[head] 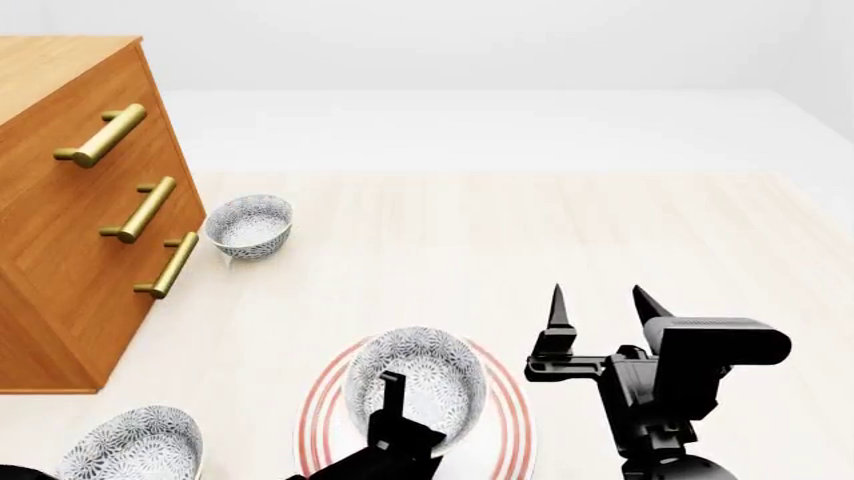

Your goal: Put the bowl in the middle on the plate.

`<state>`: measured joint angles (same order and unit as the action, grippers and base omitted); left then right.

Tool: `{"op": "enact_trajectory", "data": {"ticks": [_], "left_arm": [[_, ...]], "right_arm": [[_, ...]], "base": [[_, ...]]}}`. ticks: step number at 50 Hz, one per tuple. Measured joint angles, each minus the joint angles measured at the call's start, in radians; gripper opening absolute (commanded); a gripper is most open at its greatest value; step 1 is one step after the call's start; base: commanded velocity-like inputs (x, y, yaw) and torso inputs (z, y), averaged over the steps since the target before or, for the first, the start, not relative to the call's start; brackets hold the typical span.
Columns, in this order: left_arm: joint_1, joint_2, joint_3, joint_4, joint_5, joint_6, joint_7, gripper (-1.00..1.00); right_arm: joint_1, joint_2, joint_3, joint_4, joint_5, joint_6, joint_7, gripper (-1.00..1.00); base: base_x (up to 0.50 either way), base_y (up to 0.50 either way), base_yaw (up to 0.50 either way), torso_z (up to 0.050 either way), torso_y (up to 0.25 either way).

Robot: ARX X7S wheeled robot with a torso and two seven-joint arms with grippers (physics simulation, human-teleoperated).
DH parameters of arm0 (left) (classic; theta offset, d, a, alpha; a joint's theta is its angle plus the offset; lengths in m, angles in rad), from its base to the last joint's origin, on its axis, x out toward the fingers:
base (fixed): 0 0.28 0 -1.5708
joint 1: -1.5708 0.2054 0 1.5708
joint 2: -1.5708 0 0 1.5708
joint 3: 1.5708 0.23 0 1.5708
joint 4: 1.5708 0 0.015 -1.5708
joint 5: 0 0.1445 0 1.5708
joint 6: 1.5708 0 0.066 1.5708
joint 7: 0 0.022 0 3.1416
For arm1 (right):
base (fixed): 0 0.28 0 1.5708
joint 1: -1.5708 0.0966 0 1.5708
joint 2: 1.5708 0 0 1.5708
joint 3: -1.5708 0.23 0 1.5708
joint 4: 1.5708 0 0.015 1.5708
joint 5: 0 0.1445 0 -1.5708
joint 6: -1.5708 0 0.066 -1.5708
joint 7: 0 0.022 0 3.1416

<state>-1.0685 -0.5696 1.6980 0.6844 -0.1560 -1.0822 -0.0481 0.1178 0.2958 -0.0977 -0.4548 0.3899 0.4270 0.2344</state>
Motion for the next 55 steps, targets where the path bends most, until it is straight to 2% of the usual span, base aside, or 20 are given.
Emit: {"op": "enact_trajectory", "data": {"ticks": [29, 30, 50, 55], "left_arm": [[0.028, 0.003, 0.008, -0.036, -0.009, 0.03, 0.008, -1.0], [0.028, 0.003, 0.006, -0.036, -0.01, 0.027, 0.008, 1.0], [0.019, 0.012, -0.009, -0.022, 0.008, -0.017, 0.064, 1.0], [0.018, 0.005, -0.058, 0.023, -0.036, -0.039, 0.093, 1.0]], "right_arm": [[-0.003, 0.01, -0.006, -0.006, 0.009, -0.004, 0.013, 1.0], [-0.003, 0.01, -0.007, -0.006, 0.009, -0.005, 0.013, 1.0], [-0.003, 0.016, -0.012, -0.001, 0.014, -0.012, 0.018, 1.0], [-0.003, 0.018, -0.012, -0.001, 0.016, -0.013, 0.02, 1.0]], "base": [[0.0, 0.0, 0.0, 0.0, 0.0], [0.0, 0.0, 0.0, 0.0, 0.0], [0.0, 0.0, 0.0, 0.0, 0.0], [0.0, 0.0, 0.0, 0.0, 0.0]]}}
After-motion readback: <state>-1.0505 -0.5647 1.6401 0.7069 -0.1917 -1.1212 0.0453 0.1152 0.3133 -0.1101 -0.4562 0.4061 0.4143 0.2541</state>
